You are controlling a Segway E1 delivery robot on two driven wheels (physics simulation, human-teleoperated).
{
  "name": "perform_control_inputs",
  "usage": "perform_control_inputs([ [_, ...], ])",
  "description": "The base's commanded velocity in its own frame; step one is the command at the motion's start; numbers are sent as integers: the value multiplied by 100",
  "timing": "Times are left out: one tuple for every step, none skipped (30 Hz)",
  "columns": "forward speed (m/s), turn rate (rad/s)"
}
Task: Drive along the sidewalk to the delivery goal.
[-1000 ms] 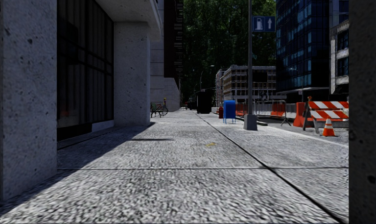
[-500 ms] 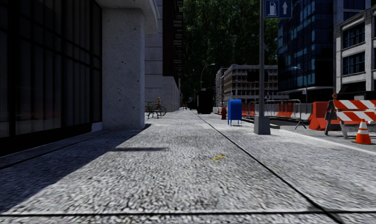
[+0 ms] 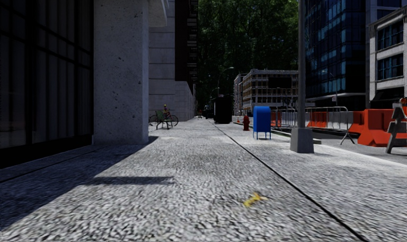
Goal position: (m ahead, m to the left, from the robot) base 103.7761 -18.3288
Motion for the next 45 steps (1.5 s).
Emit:
perform_control_inputs([
  [200, 0],
  [200, 0],
  [200, 0],
  [200, 0],
  [200, 0],
  [200, 0],
  [200, 0],
  [200, 0],
  [200, 0],
  [200, 0],
  [200, 0],
  [200, 0],
  [200, 0],
  [200, 0],
  [200, 0],
  [200, 0],
  [200, 0],
  [200, 0],
  [200, 0],
  [200, 0],
  [200, 0],
  [200, 0],
  [200, 0],
  [200, 0],
  [200, 0],
  [200, 0],
  [200, 0],
  [200, 0],
  [200, 0],
  [200, 0],
  [200, 0],
  [200, 0],
  [200, 0],
  [200, 0],
  [200, 0],
  [200, 0],
  [200, 0],
  [200, 0],
  [200, 0],
  [200, 0],
  [200, 0],
  [200, 0],
  [200, 0],
  [200, 0],
  [200, 0],
])
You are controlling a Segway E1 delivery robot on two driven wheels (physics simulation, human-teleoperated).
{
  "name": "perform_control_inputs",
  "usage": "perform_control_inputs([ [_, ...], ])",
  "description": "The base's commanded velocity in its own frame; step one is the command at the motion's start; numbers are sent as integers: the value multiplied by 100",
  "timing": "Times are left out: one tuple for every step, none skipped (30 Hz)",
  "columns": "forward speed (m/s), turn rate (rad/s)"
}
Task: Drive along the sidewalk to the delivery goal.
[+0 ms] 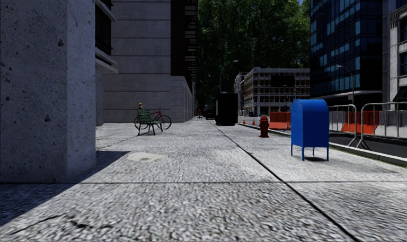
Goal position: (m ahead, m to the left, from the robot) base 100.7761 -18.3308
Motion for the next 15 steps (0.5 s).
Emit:
perform_control_inputs([
  [200, 0],
  [200, 0],
  [200, 0],
  [200, 0],
  [200, 0],
  [200, 0],
  [200, 0],
  [200, 0],
  [200, 0],
  [200, 0],
  [200, 0],
  [200, 0],
  [200, 0],
  [200, 0],
  [200, 0],
])
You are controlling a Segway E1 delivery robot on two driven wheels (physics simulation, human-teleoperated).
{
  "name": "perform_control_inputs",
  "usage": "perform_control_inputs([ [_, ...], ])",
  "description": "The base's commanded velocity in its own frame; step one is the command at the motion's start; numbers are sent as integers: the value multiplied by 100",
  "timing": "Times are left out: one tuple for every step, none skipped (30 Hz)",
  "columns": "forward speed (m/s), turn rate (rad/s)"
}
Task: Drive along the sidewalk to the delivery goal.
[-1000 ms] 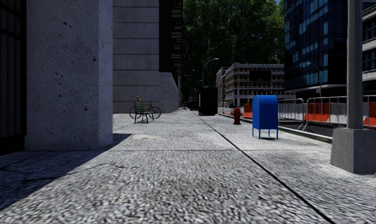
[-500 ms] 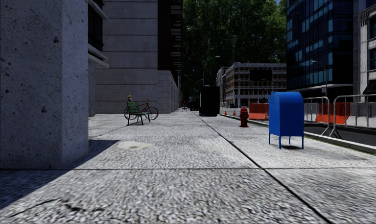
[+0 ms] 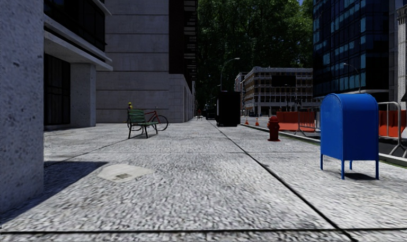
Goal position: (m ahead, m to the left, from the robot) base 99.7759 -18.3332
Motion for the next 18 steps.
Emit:
perform_control_inputs([
  [200, 0],
  [200, 0],
  [200, 0],
  [200, 0],
  [200, 0],
  [200, 0],
  [200, 0],
  [200, 0],
  [200, 0],
  [200, 0],
  [200, 0],
  [200, 0],
  [200, 0],
  [200, 0],
  [200, 0],
  [200, 0],
  [200, 0],
  [200, 0],
])
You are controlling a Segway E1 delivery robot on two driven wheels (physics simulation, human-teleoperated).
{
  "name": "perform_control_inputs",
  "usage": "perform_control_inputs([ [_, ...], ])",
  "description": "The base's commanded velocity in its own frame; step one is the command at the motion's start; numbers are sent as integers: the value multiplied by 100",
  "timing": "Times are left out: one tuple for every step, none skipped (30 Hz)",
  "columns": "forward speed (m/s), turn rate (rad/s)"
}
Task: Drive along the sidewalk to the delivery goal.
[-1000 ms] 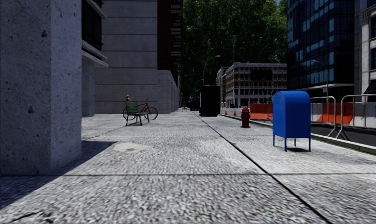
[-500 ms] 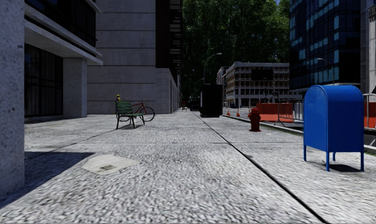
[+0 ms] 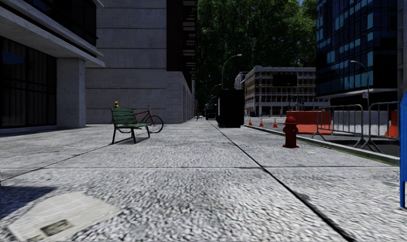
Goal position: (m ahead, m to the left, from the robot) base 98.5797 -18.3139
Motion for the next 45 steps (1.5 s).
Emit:
perform_control_inputs([
  [200, 0],
  [200, 0],
  [200, 0],
  [200, 0],
  [200, 0],
  [200, 0],
  [200, 0],
  [200, 0],
  [200, 0],
  [200, 0],
  [200, 0],
  [200, 0],
  [200, 0],
  [200, 0],
  [200, 0],
  [200, 0],
  [200, 0],
  [200, 0],
  [200, 0],
  [200, 0],
  [200, 0],
  [200, 0],
  [200, 0],
  [200, 0],
  [200, 0],
  [200, 0],
  [200, 0],
  [200, 0],
  [200, 0],
  [200, 0],
  [200, 0],
  [200, 0],
  [200, 0],
  [200, 0],
  [200, 0],
  [200, 0],
  [200, 0],
  [200, 0],
  [200, 0],
  [200, 0],
  [200, 0],
  [200, 0],
  [200, 0],
  [200, 0],
  [200, 0],
])
